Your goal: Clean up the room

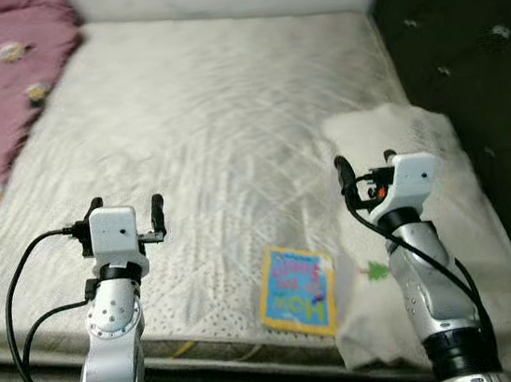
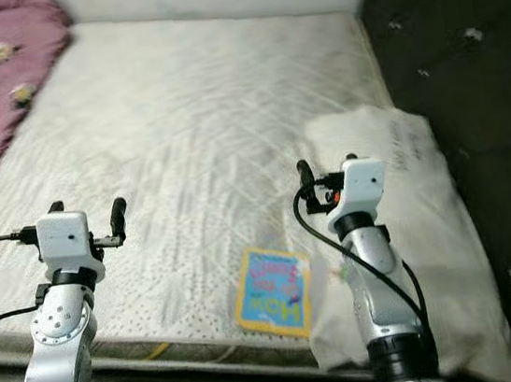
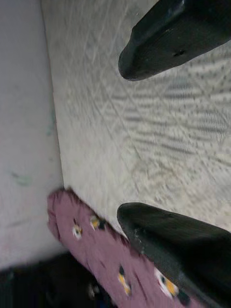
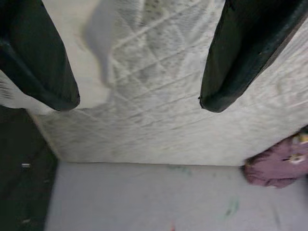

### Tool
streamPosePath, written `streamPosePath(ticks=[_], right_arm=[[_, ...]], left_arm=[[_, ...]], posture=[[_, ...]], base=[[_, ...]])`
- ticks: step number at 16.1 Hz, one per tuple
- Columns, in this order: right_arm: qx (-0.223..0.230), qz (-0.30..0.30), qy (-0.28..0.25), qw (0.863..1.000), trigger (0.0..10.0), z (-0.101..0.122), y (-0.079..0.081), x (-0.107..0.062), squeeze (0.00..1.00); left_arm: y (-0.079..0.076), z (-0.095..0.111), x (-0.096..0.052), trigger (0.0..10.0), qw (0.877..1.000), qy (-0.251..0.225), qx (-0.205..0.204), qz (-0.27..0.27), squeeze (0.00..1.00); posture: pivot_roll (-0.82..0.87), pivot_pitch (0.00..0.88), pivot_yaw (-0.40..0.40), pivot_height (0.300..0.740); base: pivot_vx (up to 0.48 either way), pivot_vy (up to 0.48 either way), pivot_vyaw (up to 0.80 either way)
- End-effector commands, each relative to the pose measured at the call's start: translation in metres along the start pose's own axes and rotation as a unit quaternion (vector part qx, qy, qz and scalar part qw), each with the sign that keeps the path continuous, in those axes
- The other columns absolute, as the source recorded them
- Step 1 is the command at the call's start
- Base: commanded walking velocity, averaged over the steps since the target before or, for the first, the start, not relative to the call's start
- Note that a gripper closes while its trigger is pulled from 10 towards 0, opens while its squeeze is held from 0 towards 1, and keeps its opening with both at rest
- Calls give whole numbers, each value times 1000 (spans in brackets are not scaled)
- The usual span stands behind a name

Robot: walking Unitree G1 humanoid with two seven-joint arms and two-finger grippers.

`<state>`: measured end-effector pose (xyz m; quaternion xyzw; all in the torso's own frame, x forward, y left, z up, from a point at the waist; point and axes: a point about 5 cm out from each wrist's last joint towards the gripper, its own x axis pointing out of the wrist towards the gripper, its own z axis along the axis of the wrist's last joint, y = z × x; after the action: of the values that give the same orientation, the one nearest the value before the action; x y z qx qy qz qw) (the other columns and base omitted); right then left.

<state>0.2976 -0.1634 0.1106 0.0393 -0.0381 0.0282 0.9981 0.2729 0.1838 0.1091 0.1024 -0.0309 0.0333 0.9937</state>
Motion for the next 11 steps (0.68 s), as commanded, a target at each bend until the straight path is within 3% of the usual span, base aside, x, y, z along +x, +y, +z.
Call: streamPosePath(ticks=[1,4,7,11], right_arm=[[3,-8,-1,1000,10000,1,-1,-1,0],[10,-22,0,1000,10000,0,-2,-5,0],[24,-64,41,997,10000,-15,-15,-14,0],[18,-54,64,996,10000,-19,-14,-15,0]], left_arm=[[-2,-1,0,10000,1000,9,3,-7,0],[-9,1,-2,10000,1000,5,-1,-28,0],[-9,-3,-8,10000,999,15,-3,-30,0],[-17,-1,-5,10000,999,11,-13,-44,0]], posture=[[7,21,-3,740],[4,43,-5,740],[10,51,-23,740],[-6,57,-24,740]], base=[[0,0,0],[0,0,0],[0,0,0],[0,-70,0]])
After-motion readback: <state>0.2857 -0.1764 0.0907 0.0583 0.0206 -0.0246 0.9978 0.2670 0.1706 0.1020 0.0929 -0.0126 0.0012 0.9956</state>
